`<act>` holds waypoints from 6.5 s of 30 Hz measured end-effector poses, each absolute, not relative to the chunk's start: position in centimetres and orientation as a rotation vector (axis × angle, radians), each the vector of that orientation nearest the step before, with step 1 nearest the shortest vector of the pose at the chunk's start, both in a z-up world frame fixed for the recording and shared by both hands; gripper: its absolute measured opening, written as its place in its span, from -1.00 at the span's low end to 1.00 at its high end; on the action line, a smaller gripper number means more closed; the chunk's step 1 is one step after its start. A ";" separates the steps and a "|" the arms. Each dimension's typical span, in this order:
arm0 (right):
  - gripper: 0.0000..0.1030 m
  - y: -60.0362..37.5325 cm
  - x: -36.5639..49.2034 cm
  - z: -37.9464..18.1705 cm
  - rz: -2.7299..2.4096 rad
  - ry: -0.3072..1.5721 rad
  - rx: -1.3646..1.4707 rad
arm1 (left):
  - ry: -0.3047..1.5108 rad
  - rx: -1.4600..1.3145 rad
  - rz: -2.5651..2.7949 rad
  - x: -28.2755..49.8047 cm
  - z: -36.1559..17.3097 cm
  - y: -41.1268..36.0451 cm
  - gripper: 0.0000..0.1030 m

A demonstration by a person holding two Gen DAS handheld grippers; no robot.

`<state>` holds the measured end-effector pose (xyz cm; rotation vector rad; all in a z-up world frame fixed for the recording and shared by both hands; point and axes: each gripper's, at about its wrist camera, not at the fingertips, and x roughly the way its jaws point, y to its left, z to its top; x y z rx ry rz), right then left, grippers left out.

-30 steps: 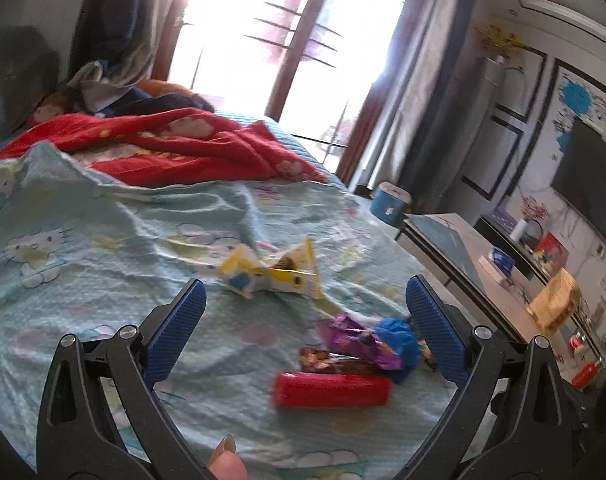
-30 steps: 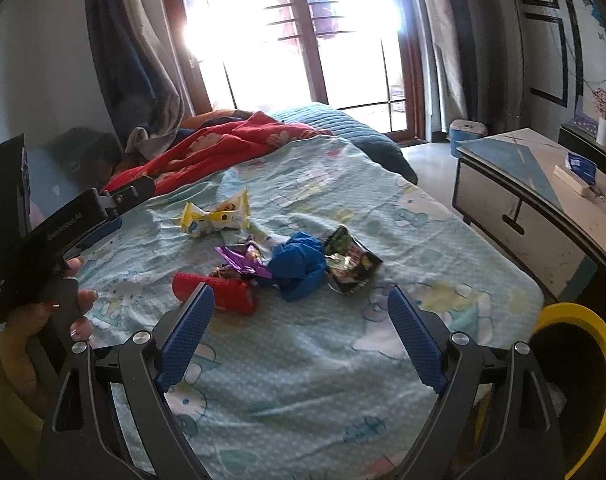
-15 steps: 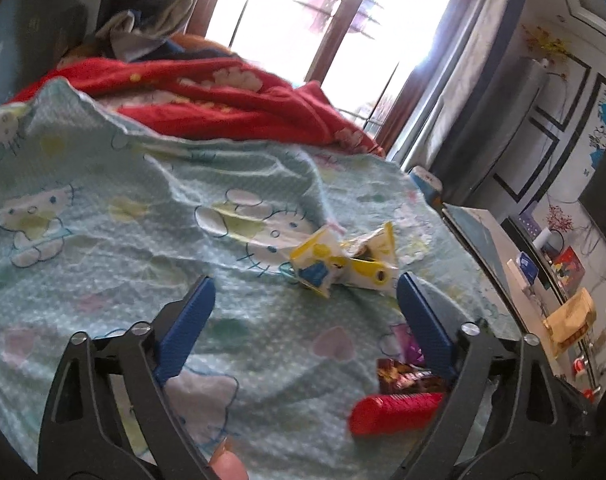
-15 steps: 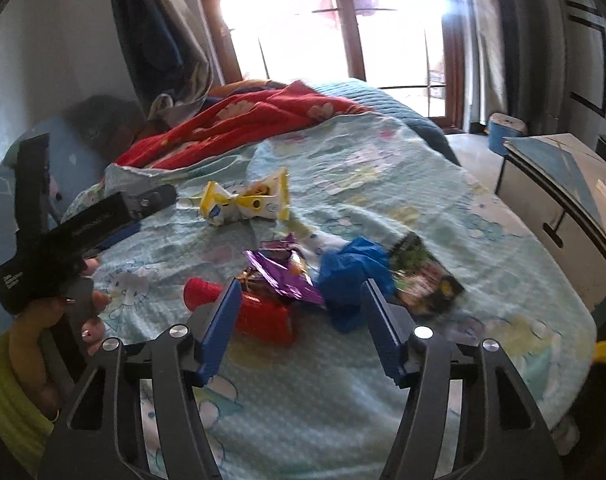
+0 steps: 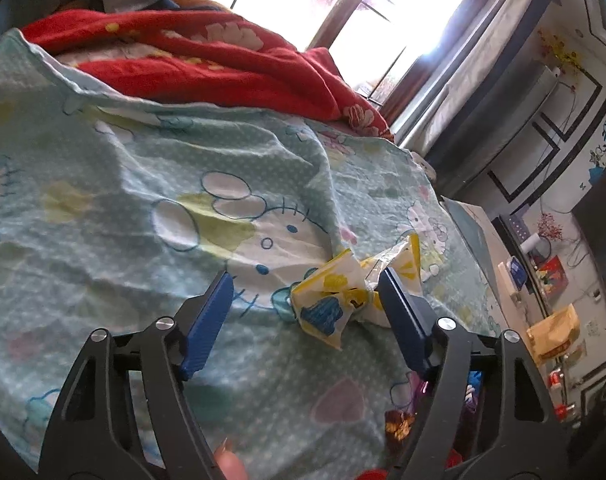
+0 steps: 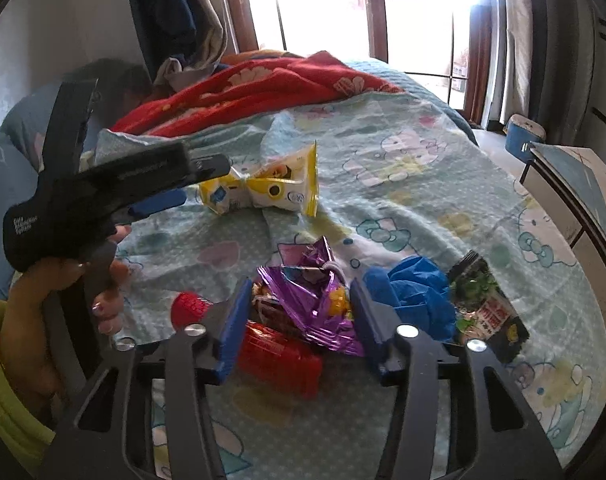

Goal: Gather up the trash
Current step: 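Close the left tool on the yellow-white wrapper while the right tool grasps the purple wrapper, then carry the yellow-white and purple wrappers over the bin with both tools, then open both tools over the bin to drop the two wrappers, then move both tools away from the bin back toward the bed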

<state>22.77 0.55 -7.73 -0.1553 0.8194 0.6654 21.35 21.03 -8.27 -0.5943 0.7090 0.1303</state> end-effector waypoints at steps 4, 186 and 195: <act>-0.40 -0.1 22.4 -7.7 0.673 0.804 -0.132 | 0.715 -0.604 0.112 22.0 -8.5 20.8 0.01; 0.52 -35.6 11.9 -3.5 0.091 0.631 0.267 | 0.591 -0.108 -0.393 11.4 -2.1 -11.5 0.79; 0.52 -32.2 11.5 -2.6 0.167 0.616 0.235 | 0.550 -0.152 -0.315 11.1 -0.9 -7.9 0.79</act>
